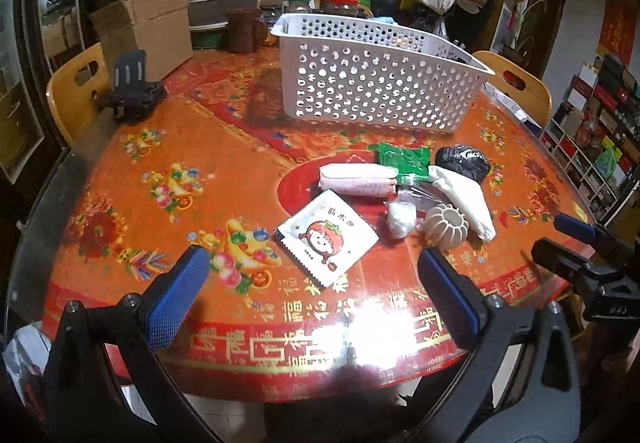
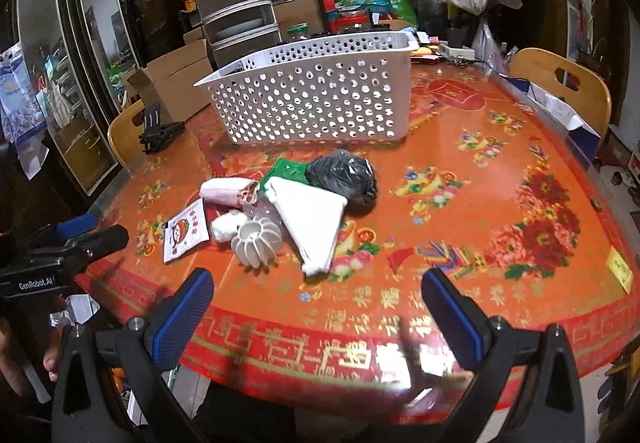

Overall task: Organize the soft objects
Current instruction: 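Lower the left tool onto the cartoon snack packet while the right tool approaches the white cloth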

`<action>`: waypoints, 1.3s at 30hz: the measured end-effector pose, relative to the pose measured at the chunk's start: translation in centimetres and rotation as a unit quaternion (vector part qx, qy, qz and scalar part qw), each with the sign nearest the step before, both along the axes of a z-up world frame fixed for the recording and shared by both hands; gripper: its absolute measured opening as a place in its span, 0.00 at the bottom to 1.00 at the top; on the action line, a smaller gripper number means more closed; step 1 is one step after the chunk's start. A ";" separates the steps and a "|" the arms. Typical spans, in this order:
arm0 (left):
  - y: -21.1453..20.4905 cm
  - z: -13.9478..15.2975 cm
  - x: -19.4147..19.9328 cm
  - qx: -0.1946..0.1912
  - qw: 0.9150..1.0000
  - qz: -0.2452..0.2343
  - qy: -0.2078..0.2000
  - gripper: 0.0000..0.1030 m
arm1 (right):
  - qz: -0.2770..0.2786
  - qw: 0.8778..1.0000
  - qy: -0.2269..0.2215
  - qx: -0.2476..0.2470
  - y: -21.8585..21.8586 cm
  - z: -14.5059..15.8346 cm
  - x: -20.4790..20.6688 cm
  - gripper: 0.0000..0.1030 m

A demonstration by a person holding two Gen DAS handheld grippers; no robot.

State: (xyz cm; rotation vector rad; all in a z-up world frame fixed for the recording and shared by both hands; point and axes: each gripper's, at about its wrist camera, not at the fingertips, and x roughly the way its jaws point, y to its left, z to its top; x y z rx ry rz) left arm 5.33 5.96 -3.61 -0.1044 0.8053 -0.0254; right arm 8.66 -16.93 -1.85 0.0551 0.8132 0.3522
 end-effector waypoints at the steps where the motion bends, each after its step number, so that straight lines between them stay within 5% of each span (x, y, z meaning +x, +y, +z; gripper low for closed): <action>1: 0.1 -0.2 0.5 -0.002 1.000 -0.003 0.005 1.00 | 0.004 1.000 0.001 -0.004 0.3 0.0 0.6 1.00; 13: -0.4 -4.0 6.3 -0.003 0.999 -0.011 0.048 1.00 | 0.022 0.998 0.054 0.007 1.7 -2.5 6.8 0.95; 22: -0.5 -5.2 6.8 0.002 0.999 -0.014 0.042 0.98 | 0.034 0.998 0.060 -0.002 2.4 -3.4 7.4 0.79; 32: -1.4 -5.9 7.0 0.013 0.998 -0.026 0.052 0.75 | 0.041 0.998 0.053 -0.004 2.6 -3.2 7.0 0.68; 39: -2.4 -6.4 7.3 0.028 0.998 -0.033 0.055 0.70 | 0.040 0.998 0.052 -0.004 2.4 -3.1 6.7 0.66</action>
